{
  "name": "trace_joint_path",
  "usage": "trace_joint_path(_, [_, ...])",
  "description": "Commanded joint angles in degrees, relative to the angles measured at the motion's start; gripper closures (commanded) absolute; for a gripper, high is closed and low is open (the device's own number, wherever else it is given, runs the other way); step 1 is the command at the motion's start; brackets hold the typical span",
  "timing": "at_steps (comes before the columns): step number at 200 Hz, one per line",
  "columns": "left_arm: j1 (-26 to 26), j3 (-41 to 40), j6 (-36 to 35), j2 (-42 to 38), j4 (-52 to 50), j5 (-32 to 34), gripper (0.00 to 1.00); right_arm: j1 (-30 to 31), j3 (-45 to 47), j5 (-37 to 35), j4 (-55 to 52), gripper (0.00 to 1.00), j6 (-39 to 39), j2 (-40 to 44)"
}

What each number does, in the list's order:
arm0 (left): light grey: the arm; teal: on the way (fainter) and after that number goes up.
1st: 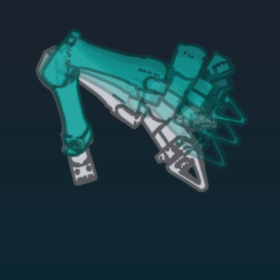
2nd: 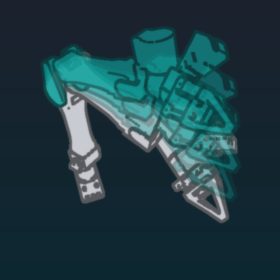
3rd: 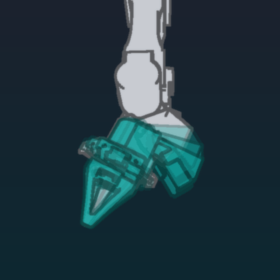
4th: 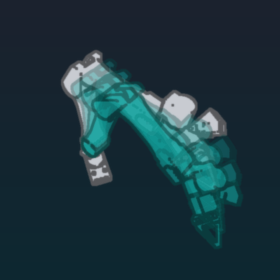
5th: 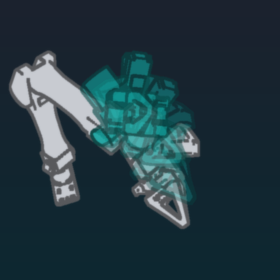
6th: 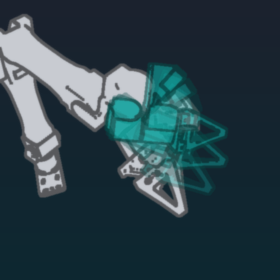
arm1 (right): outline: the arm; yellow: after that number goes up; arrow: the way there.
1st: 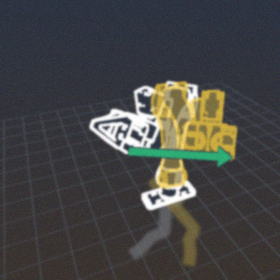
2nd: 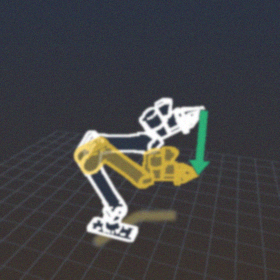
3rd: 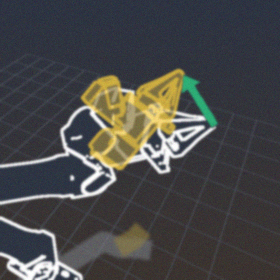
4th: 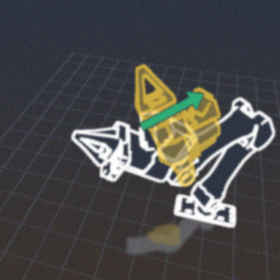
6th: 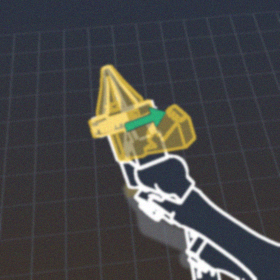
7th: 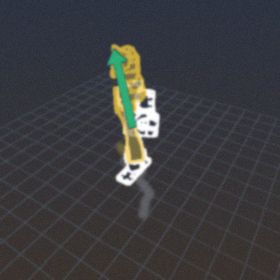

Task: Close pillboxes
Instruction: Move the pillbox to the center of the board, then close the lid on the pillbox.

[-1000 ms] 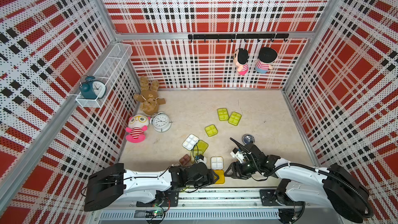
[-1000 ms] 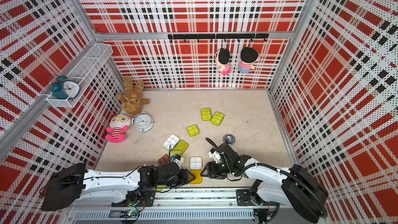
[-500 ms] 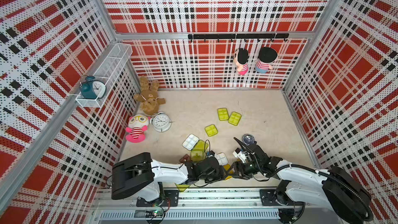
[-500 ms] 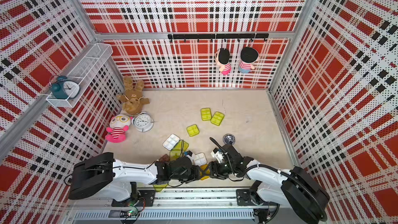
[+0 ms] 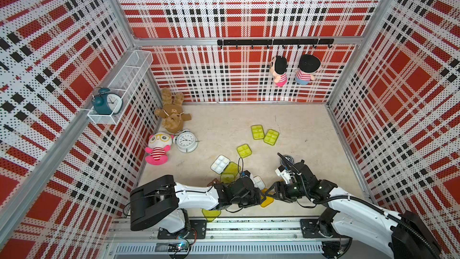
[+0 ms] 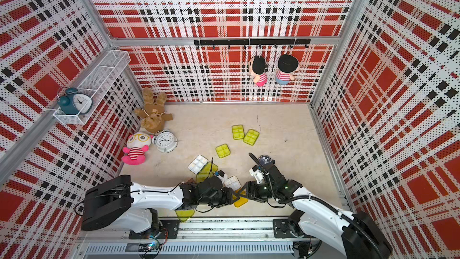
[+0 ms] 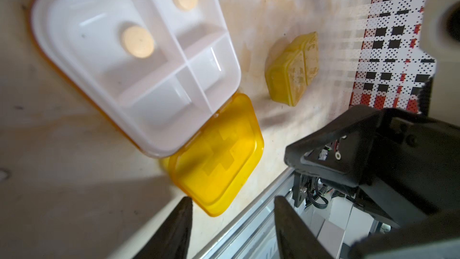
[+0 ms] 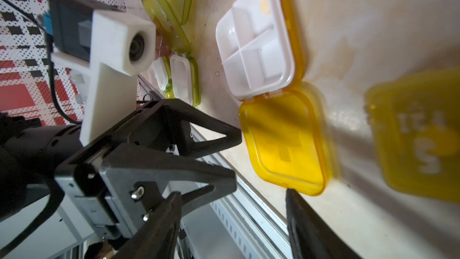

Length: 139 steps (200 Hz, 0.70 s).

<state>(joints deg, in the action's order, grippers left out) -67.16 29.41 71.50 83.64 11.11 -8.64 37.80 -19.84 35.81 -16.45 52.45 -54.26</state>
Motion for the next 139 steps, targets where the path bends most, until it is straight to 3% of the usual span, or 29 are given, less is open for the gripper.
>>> trace_joint_path(1, [0.9,-0.7,-1.5,-1.1,-0.2,-0.4,0.44,-1.0,-1.5,-4.4,-10.7,0.31,-5.1,-0.6])
trace_joint_path(22, [1.3,-0.5,-1.9,-0.3,0.2,-0.8,0.44,-1.0,-0.9,-4.4,-9.9,0.31,-6.0,-2.6])
trace_joint_path(88, [1.3,0.2,-2.6,3.8,3.6,-2.1,0.45,-1.0,2.6,4.1,7.5,0.31,-3.5,-11.7])
trace_joint_path(139, [1.3,4.0,-4.0,7.1,4.1,-3.5,0.46,-1.0,5.3,7.6,19.1,0.31,2.3,-10.9])
